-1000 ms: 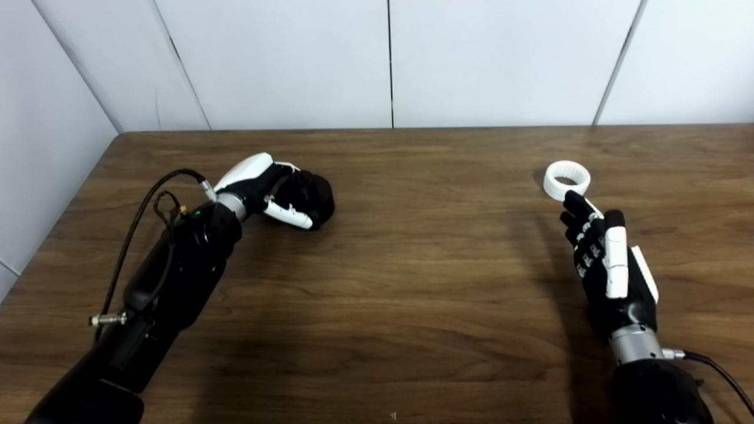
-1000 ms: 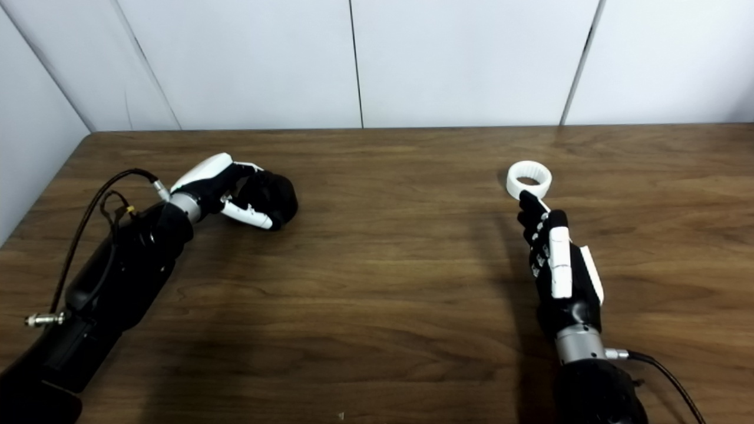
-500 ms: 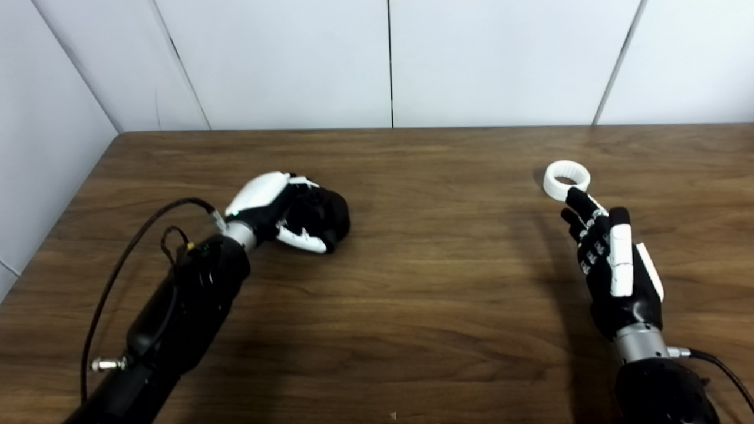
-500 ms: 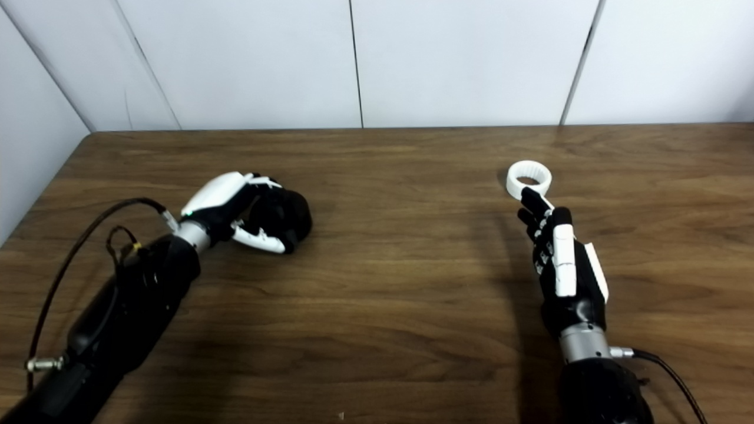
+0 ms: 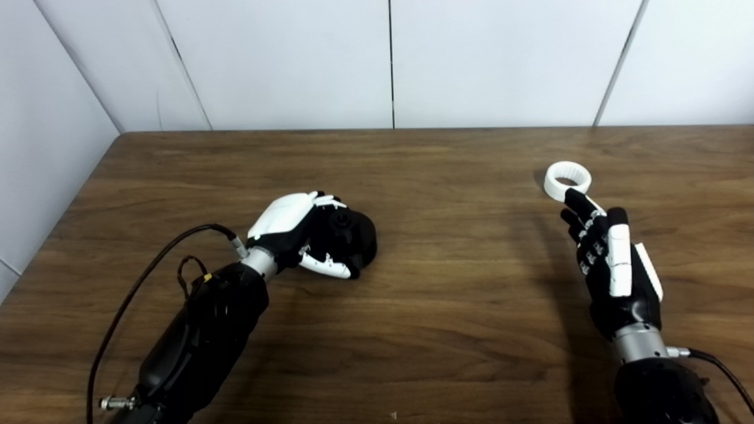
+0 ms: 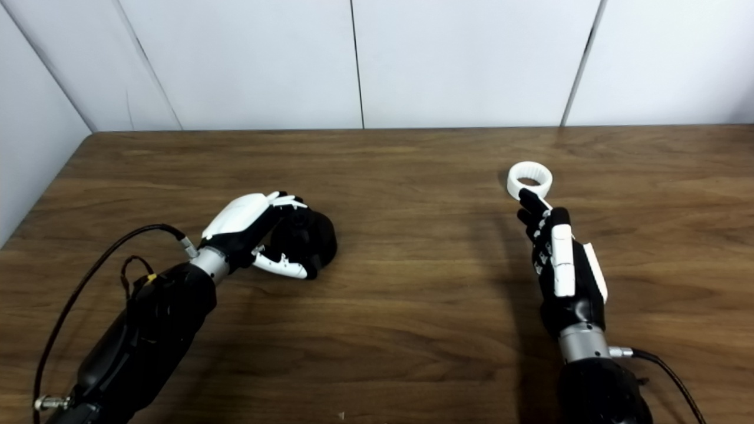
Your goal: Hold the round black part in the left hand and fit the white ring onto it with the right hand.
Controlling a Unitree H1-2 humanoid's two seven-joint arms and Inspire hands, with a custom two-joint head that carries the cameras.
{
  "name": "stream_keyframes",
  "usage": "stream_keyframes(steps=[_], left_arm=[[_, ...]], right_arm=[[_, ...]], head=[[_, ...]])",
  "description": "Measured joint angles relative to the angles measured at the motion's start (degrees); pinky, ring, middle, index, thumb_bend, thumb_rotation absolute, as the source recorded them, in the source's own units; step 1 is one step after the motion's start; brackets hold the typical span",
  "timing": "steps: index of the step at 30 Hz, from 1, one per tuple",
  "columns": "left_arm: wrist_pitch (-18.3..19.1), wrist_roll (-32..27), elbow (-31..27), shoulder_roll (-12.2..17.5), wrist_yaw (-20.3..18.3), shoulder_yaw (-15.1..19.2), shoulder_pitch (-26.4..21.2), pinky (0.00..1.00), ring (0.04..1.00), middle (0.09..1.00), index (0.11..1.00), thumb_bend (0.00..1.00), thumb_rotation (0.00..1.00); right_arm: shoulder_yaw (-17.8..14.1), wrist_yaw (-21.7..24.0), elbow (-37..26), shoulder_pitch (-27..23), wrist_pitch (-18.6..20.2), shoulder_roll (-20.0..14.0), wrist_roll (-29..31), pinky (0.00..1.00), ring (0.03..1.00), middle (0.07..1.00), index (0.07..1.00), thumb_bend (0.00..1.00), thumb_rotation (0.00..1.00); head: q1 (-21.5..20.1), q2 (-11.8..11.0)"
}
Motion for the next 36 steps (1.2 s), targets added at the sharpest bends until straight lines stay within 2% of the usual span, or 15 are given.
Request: stream_keyframes(steps=[8, 16, 19, 24, 34, 35, 36], left_arm=[[-0.06, 2.25, -4.11, -4.44, 0.01, -1.68, 3.46, 0.86, 0.987, 0.921, 0.765, 0.89, 0.34], [-0.39, 4.34, -6.74, -7.05, 1.05, -3.33, 6.34, 0.85, 1.0, 0.935, 0.775, 0.88, 0.34], [-1.6, 4.57, -7.72, -8.18, 1.75, -4.27, 7.91, 0.85, 0.997, 0.929, 0.775, 0.89, 0.35], [-2.53, 6.37, -9.73, -8.47, 1.47, -6.04, 9.47, 0.85, 0.996, 0.93, 0.78, 0.89, 0.36], [-2.88, 7.56, -9.72, -8.76, 1.13, -5.98, 9.59, 0.86, 1.0, 0.936, 0.785, 0.89, 0.37], [-2.89, 7.56, -9.71, -8.79, 1.07, -5.95, 9.58, 0.86, 1.0, 0.936, 0.785, 0.89, 0.37], [-2.9, 7.55, -9.71, -8.81, 0.99, -5.91, 9.58, 0.86, 1.0, 0.936, 0.785, 0.89, 0.37]], right_arm=[[0.25, -0.09, -0.06, 0.0, 0.36, 0.04, -0.46, 1.0, 0.94, 0.924, 0.862, 0.65, 1.0], [0.82, -0.41, -0.31, 0.0, 1.14, 0.18, -1.13, 1.0, 0.948, 0.928, 0.864, 0.65, 1.0], [1.01, -0.6, -0.52, -0.01, 1.23, 0.22, -1.39, 1.0, 0.947, 0.928, 0.861, 0.64, 1.0], [1.1, -0.71, -0.63, -0.03, 1.36, 0.33, -1.63, 1.0, 0.95, 0.93, 0.862, 0.64, 1.0], [1.1, -0.75, -0.83, -0.07, 1.59, 0.34, -1.75, 1.0, 0.944, 0.923, 0.855, 0.63, 1.0], [1.1, -0.81, -0.85, -0.07, 1.59, 0.34, -1.83, 0.99, 0.937, 0.92, 0.852, 0.63, 0.97], [1.1, -0.85, -0.9, -0.07, 1.59, 0.35, -1.87, 0.97, 0.923, 0.914, 0.85, 0.63, 0.87]], head=[[-0.7, 0.44], [-2.02, 0.88], [-2.64, 0.97], [-2.73, 0.97], [-2.73, 0.97], [-2.73, 0.97], [-2.73, 0.97]])
